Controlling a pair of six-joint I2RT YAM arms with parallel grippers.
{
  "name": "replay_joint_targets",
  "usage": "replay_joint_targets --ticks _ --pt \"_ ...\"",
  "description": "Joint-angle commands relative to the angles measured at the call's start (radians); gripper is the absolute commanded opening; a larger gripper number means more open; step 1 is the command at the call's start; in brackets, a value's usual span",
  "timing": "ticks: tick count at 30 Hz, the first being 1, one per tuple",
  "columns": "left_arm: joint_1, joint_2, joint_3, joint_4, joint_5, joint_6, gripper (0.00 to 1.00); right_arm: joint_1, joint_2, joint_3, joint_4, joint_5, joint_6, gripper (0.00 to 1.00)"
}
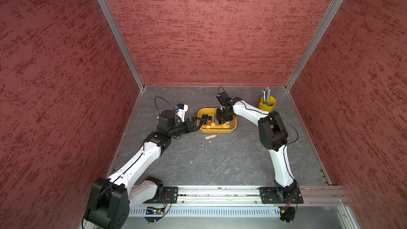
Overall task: Put the lipstick into the storage box
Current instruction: Place the lipstick in the storage box.
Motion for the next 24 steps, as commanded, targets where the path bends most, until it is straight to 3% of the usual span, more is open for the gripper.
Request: replay_joint_targets --ticks 1,24 --pt "0.005 -0.010 -0.011 -0.005 0.001 0.019 1.00 -0.006 0.015 0.018 0.013 0.026 0.005 0.36" --pt "0.005 -0.026 -0.012 -0.009 -0.004 0.001 1.00 -0.007 -0.035 -0.019 0.031 0.024 0.005 0.46"
